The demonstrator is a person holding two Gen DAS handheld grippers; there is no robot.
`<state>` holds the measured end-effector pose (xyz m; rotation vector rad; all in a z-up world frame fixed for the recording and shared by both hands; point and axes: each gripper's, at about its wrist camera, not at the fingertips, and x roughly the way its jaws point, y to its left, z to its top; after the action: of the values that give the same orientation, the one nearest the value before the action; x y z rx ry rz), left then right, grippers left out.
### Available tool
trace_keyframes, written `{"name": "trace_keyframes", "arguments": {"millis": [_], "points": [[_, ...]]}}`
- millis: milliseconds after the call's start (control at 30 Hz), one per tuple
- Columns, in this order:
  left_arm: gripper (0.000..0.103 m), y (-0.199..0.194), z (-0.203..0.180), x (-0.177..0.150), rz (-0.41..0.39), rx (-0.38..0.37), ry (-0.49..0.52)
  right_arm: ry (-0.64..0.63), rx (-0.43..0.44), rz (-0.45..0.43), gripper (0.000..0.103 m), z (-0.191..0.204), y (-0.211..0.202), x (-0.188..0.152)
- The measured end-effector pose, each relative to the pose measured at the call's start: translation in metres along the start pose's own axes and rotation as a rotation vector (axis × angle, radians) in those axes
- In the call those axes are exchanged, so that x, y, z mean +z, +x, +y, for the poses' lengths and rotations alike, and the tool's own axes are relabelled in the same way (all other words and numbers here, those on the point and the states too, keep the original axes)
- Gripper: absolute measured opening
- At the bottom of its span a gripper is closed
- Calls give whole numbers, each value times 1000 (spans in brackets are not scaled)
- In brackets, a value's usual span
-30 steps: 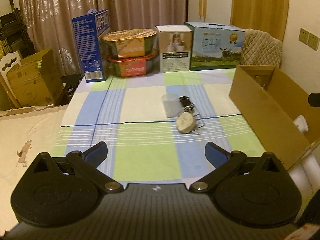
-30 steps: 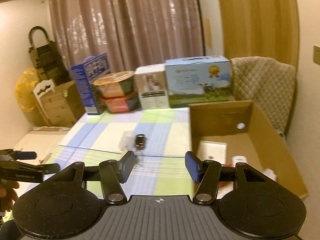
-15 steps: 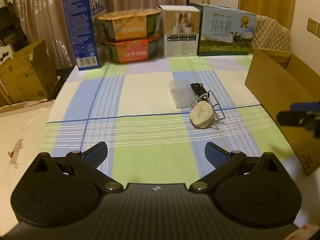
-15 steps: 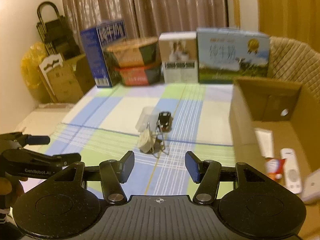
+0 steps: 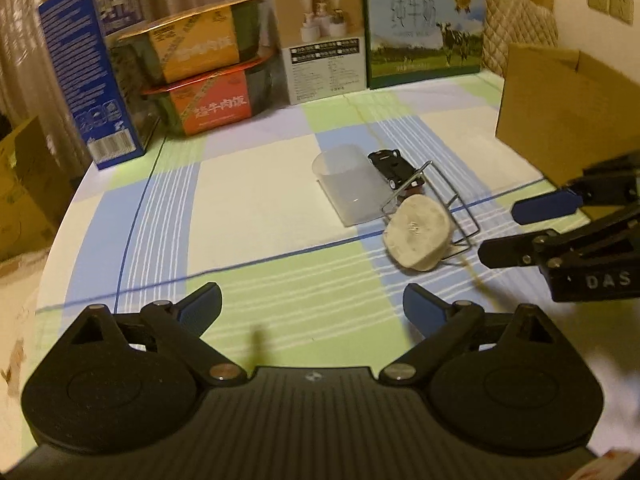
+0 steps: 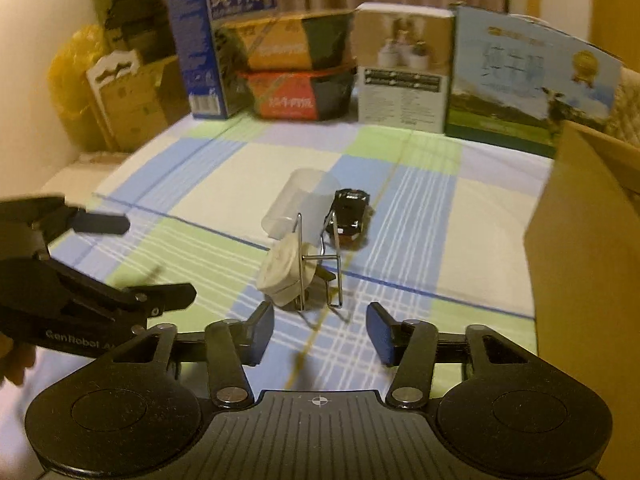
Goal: Organize rigid objects
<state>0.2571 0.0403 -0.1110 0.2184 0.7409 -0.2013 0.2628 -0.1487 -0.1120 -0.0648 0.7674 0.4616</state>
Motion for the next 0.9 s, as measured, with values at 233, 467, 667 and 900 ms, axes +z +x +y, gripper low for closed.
{"name": "trace_keyframes", "arguments": {"millis": [233, 467, 667, 900], "points": [[93, 16, 1, 3, -26, -65, 46, -54, 20, 23, 34, -3, 27, 6], [89, 25, -4, 4, -34, -130, 82, -60, 29, 42, 25, -5, 33, 9], [84, 26, -19, 9, -73, -217, 135, -83, -13, 78, 24, -8, 16, 11], [82, 31, -40, 18, -96, -282, 190, -139, -155, 99, 24, -20, 1, 1]]}}
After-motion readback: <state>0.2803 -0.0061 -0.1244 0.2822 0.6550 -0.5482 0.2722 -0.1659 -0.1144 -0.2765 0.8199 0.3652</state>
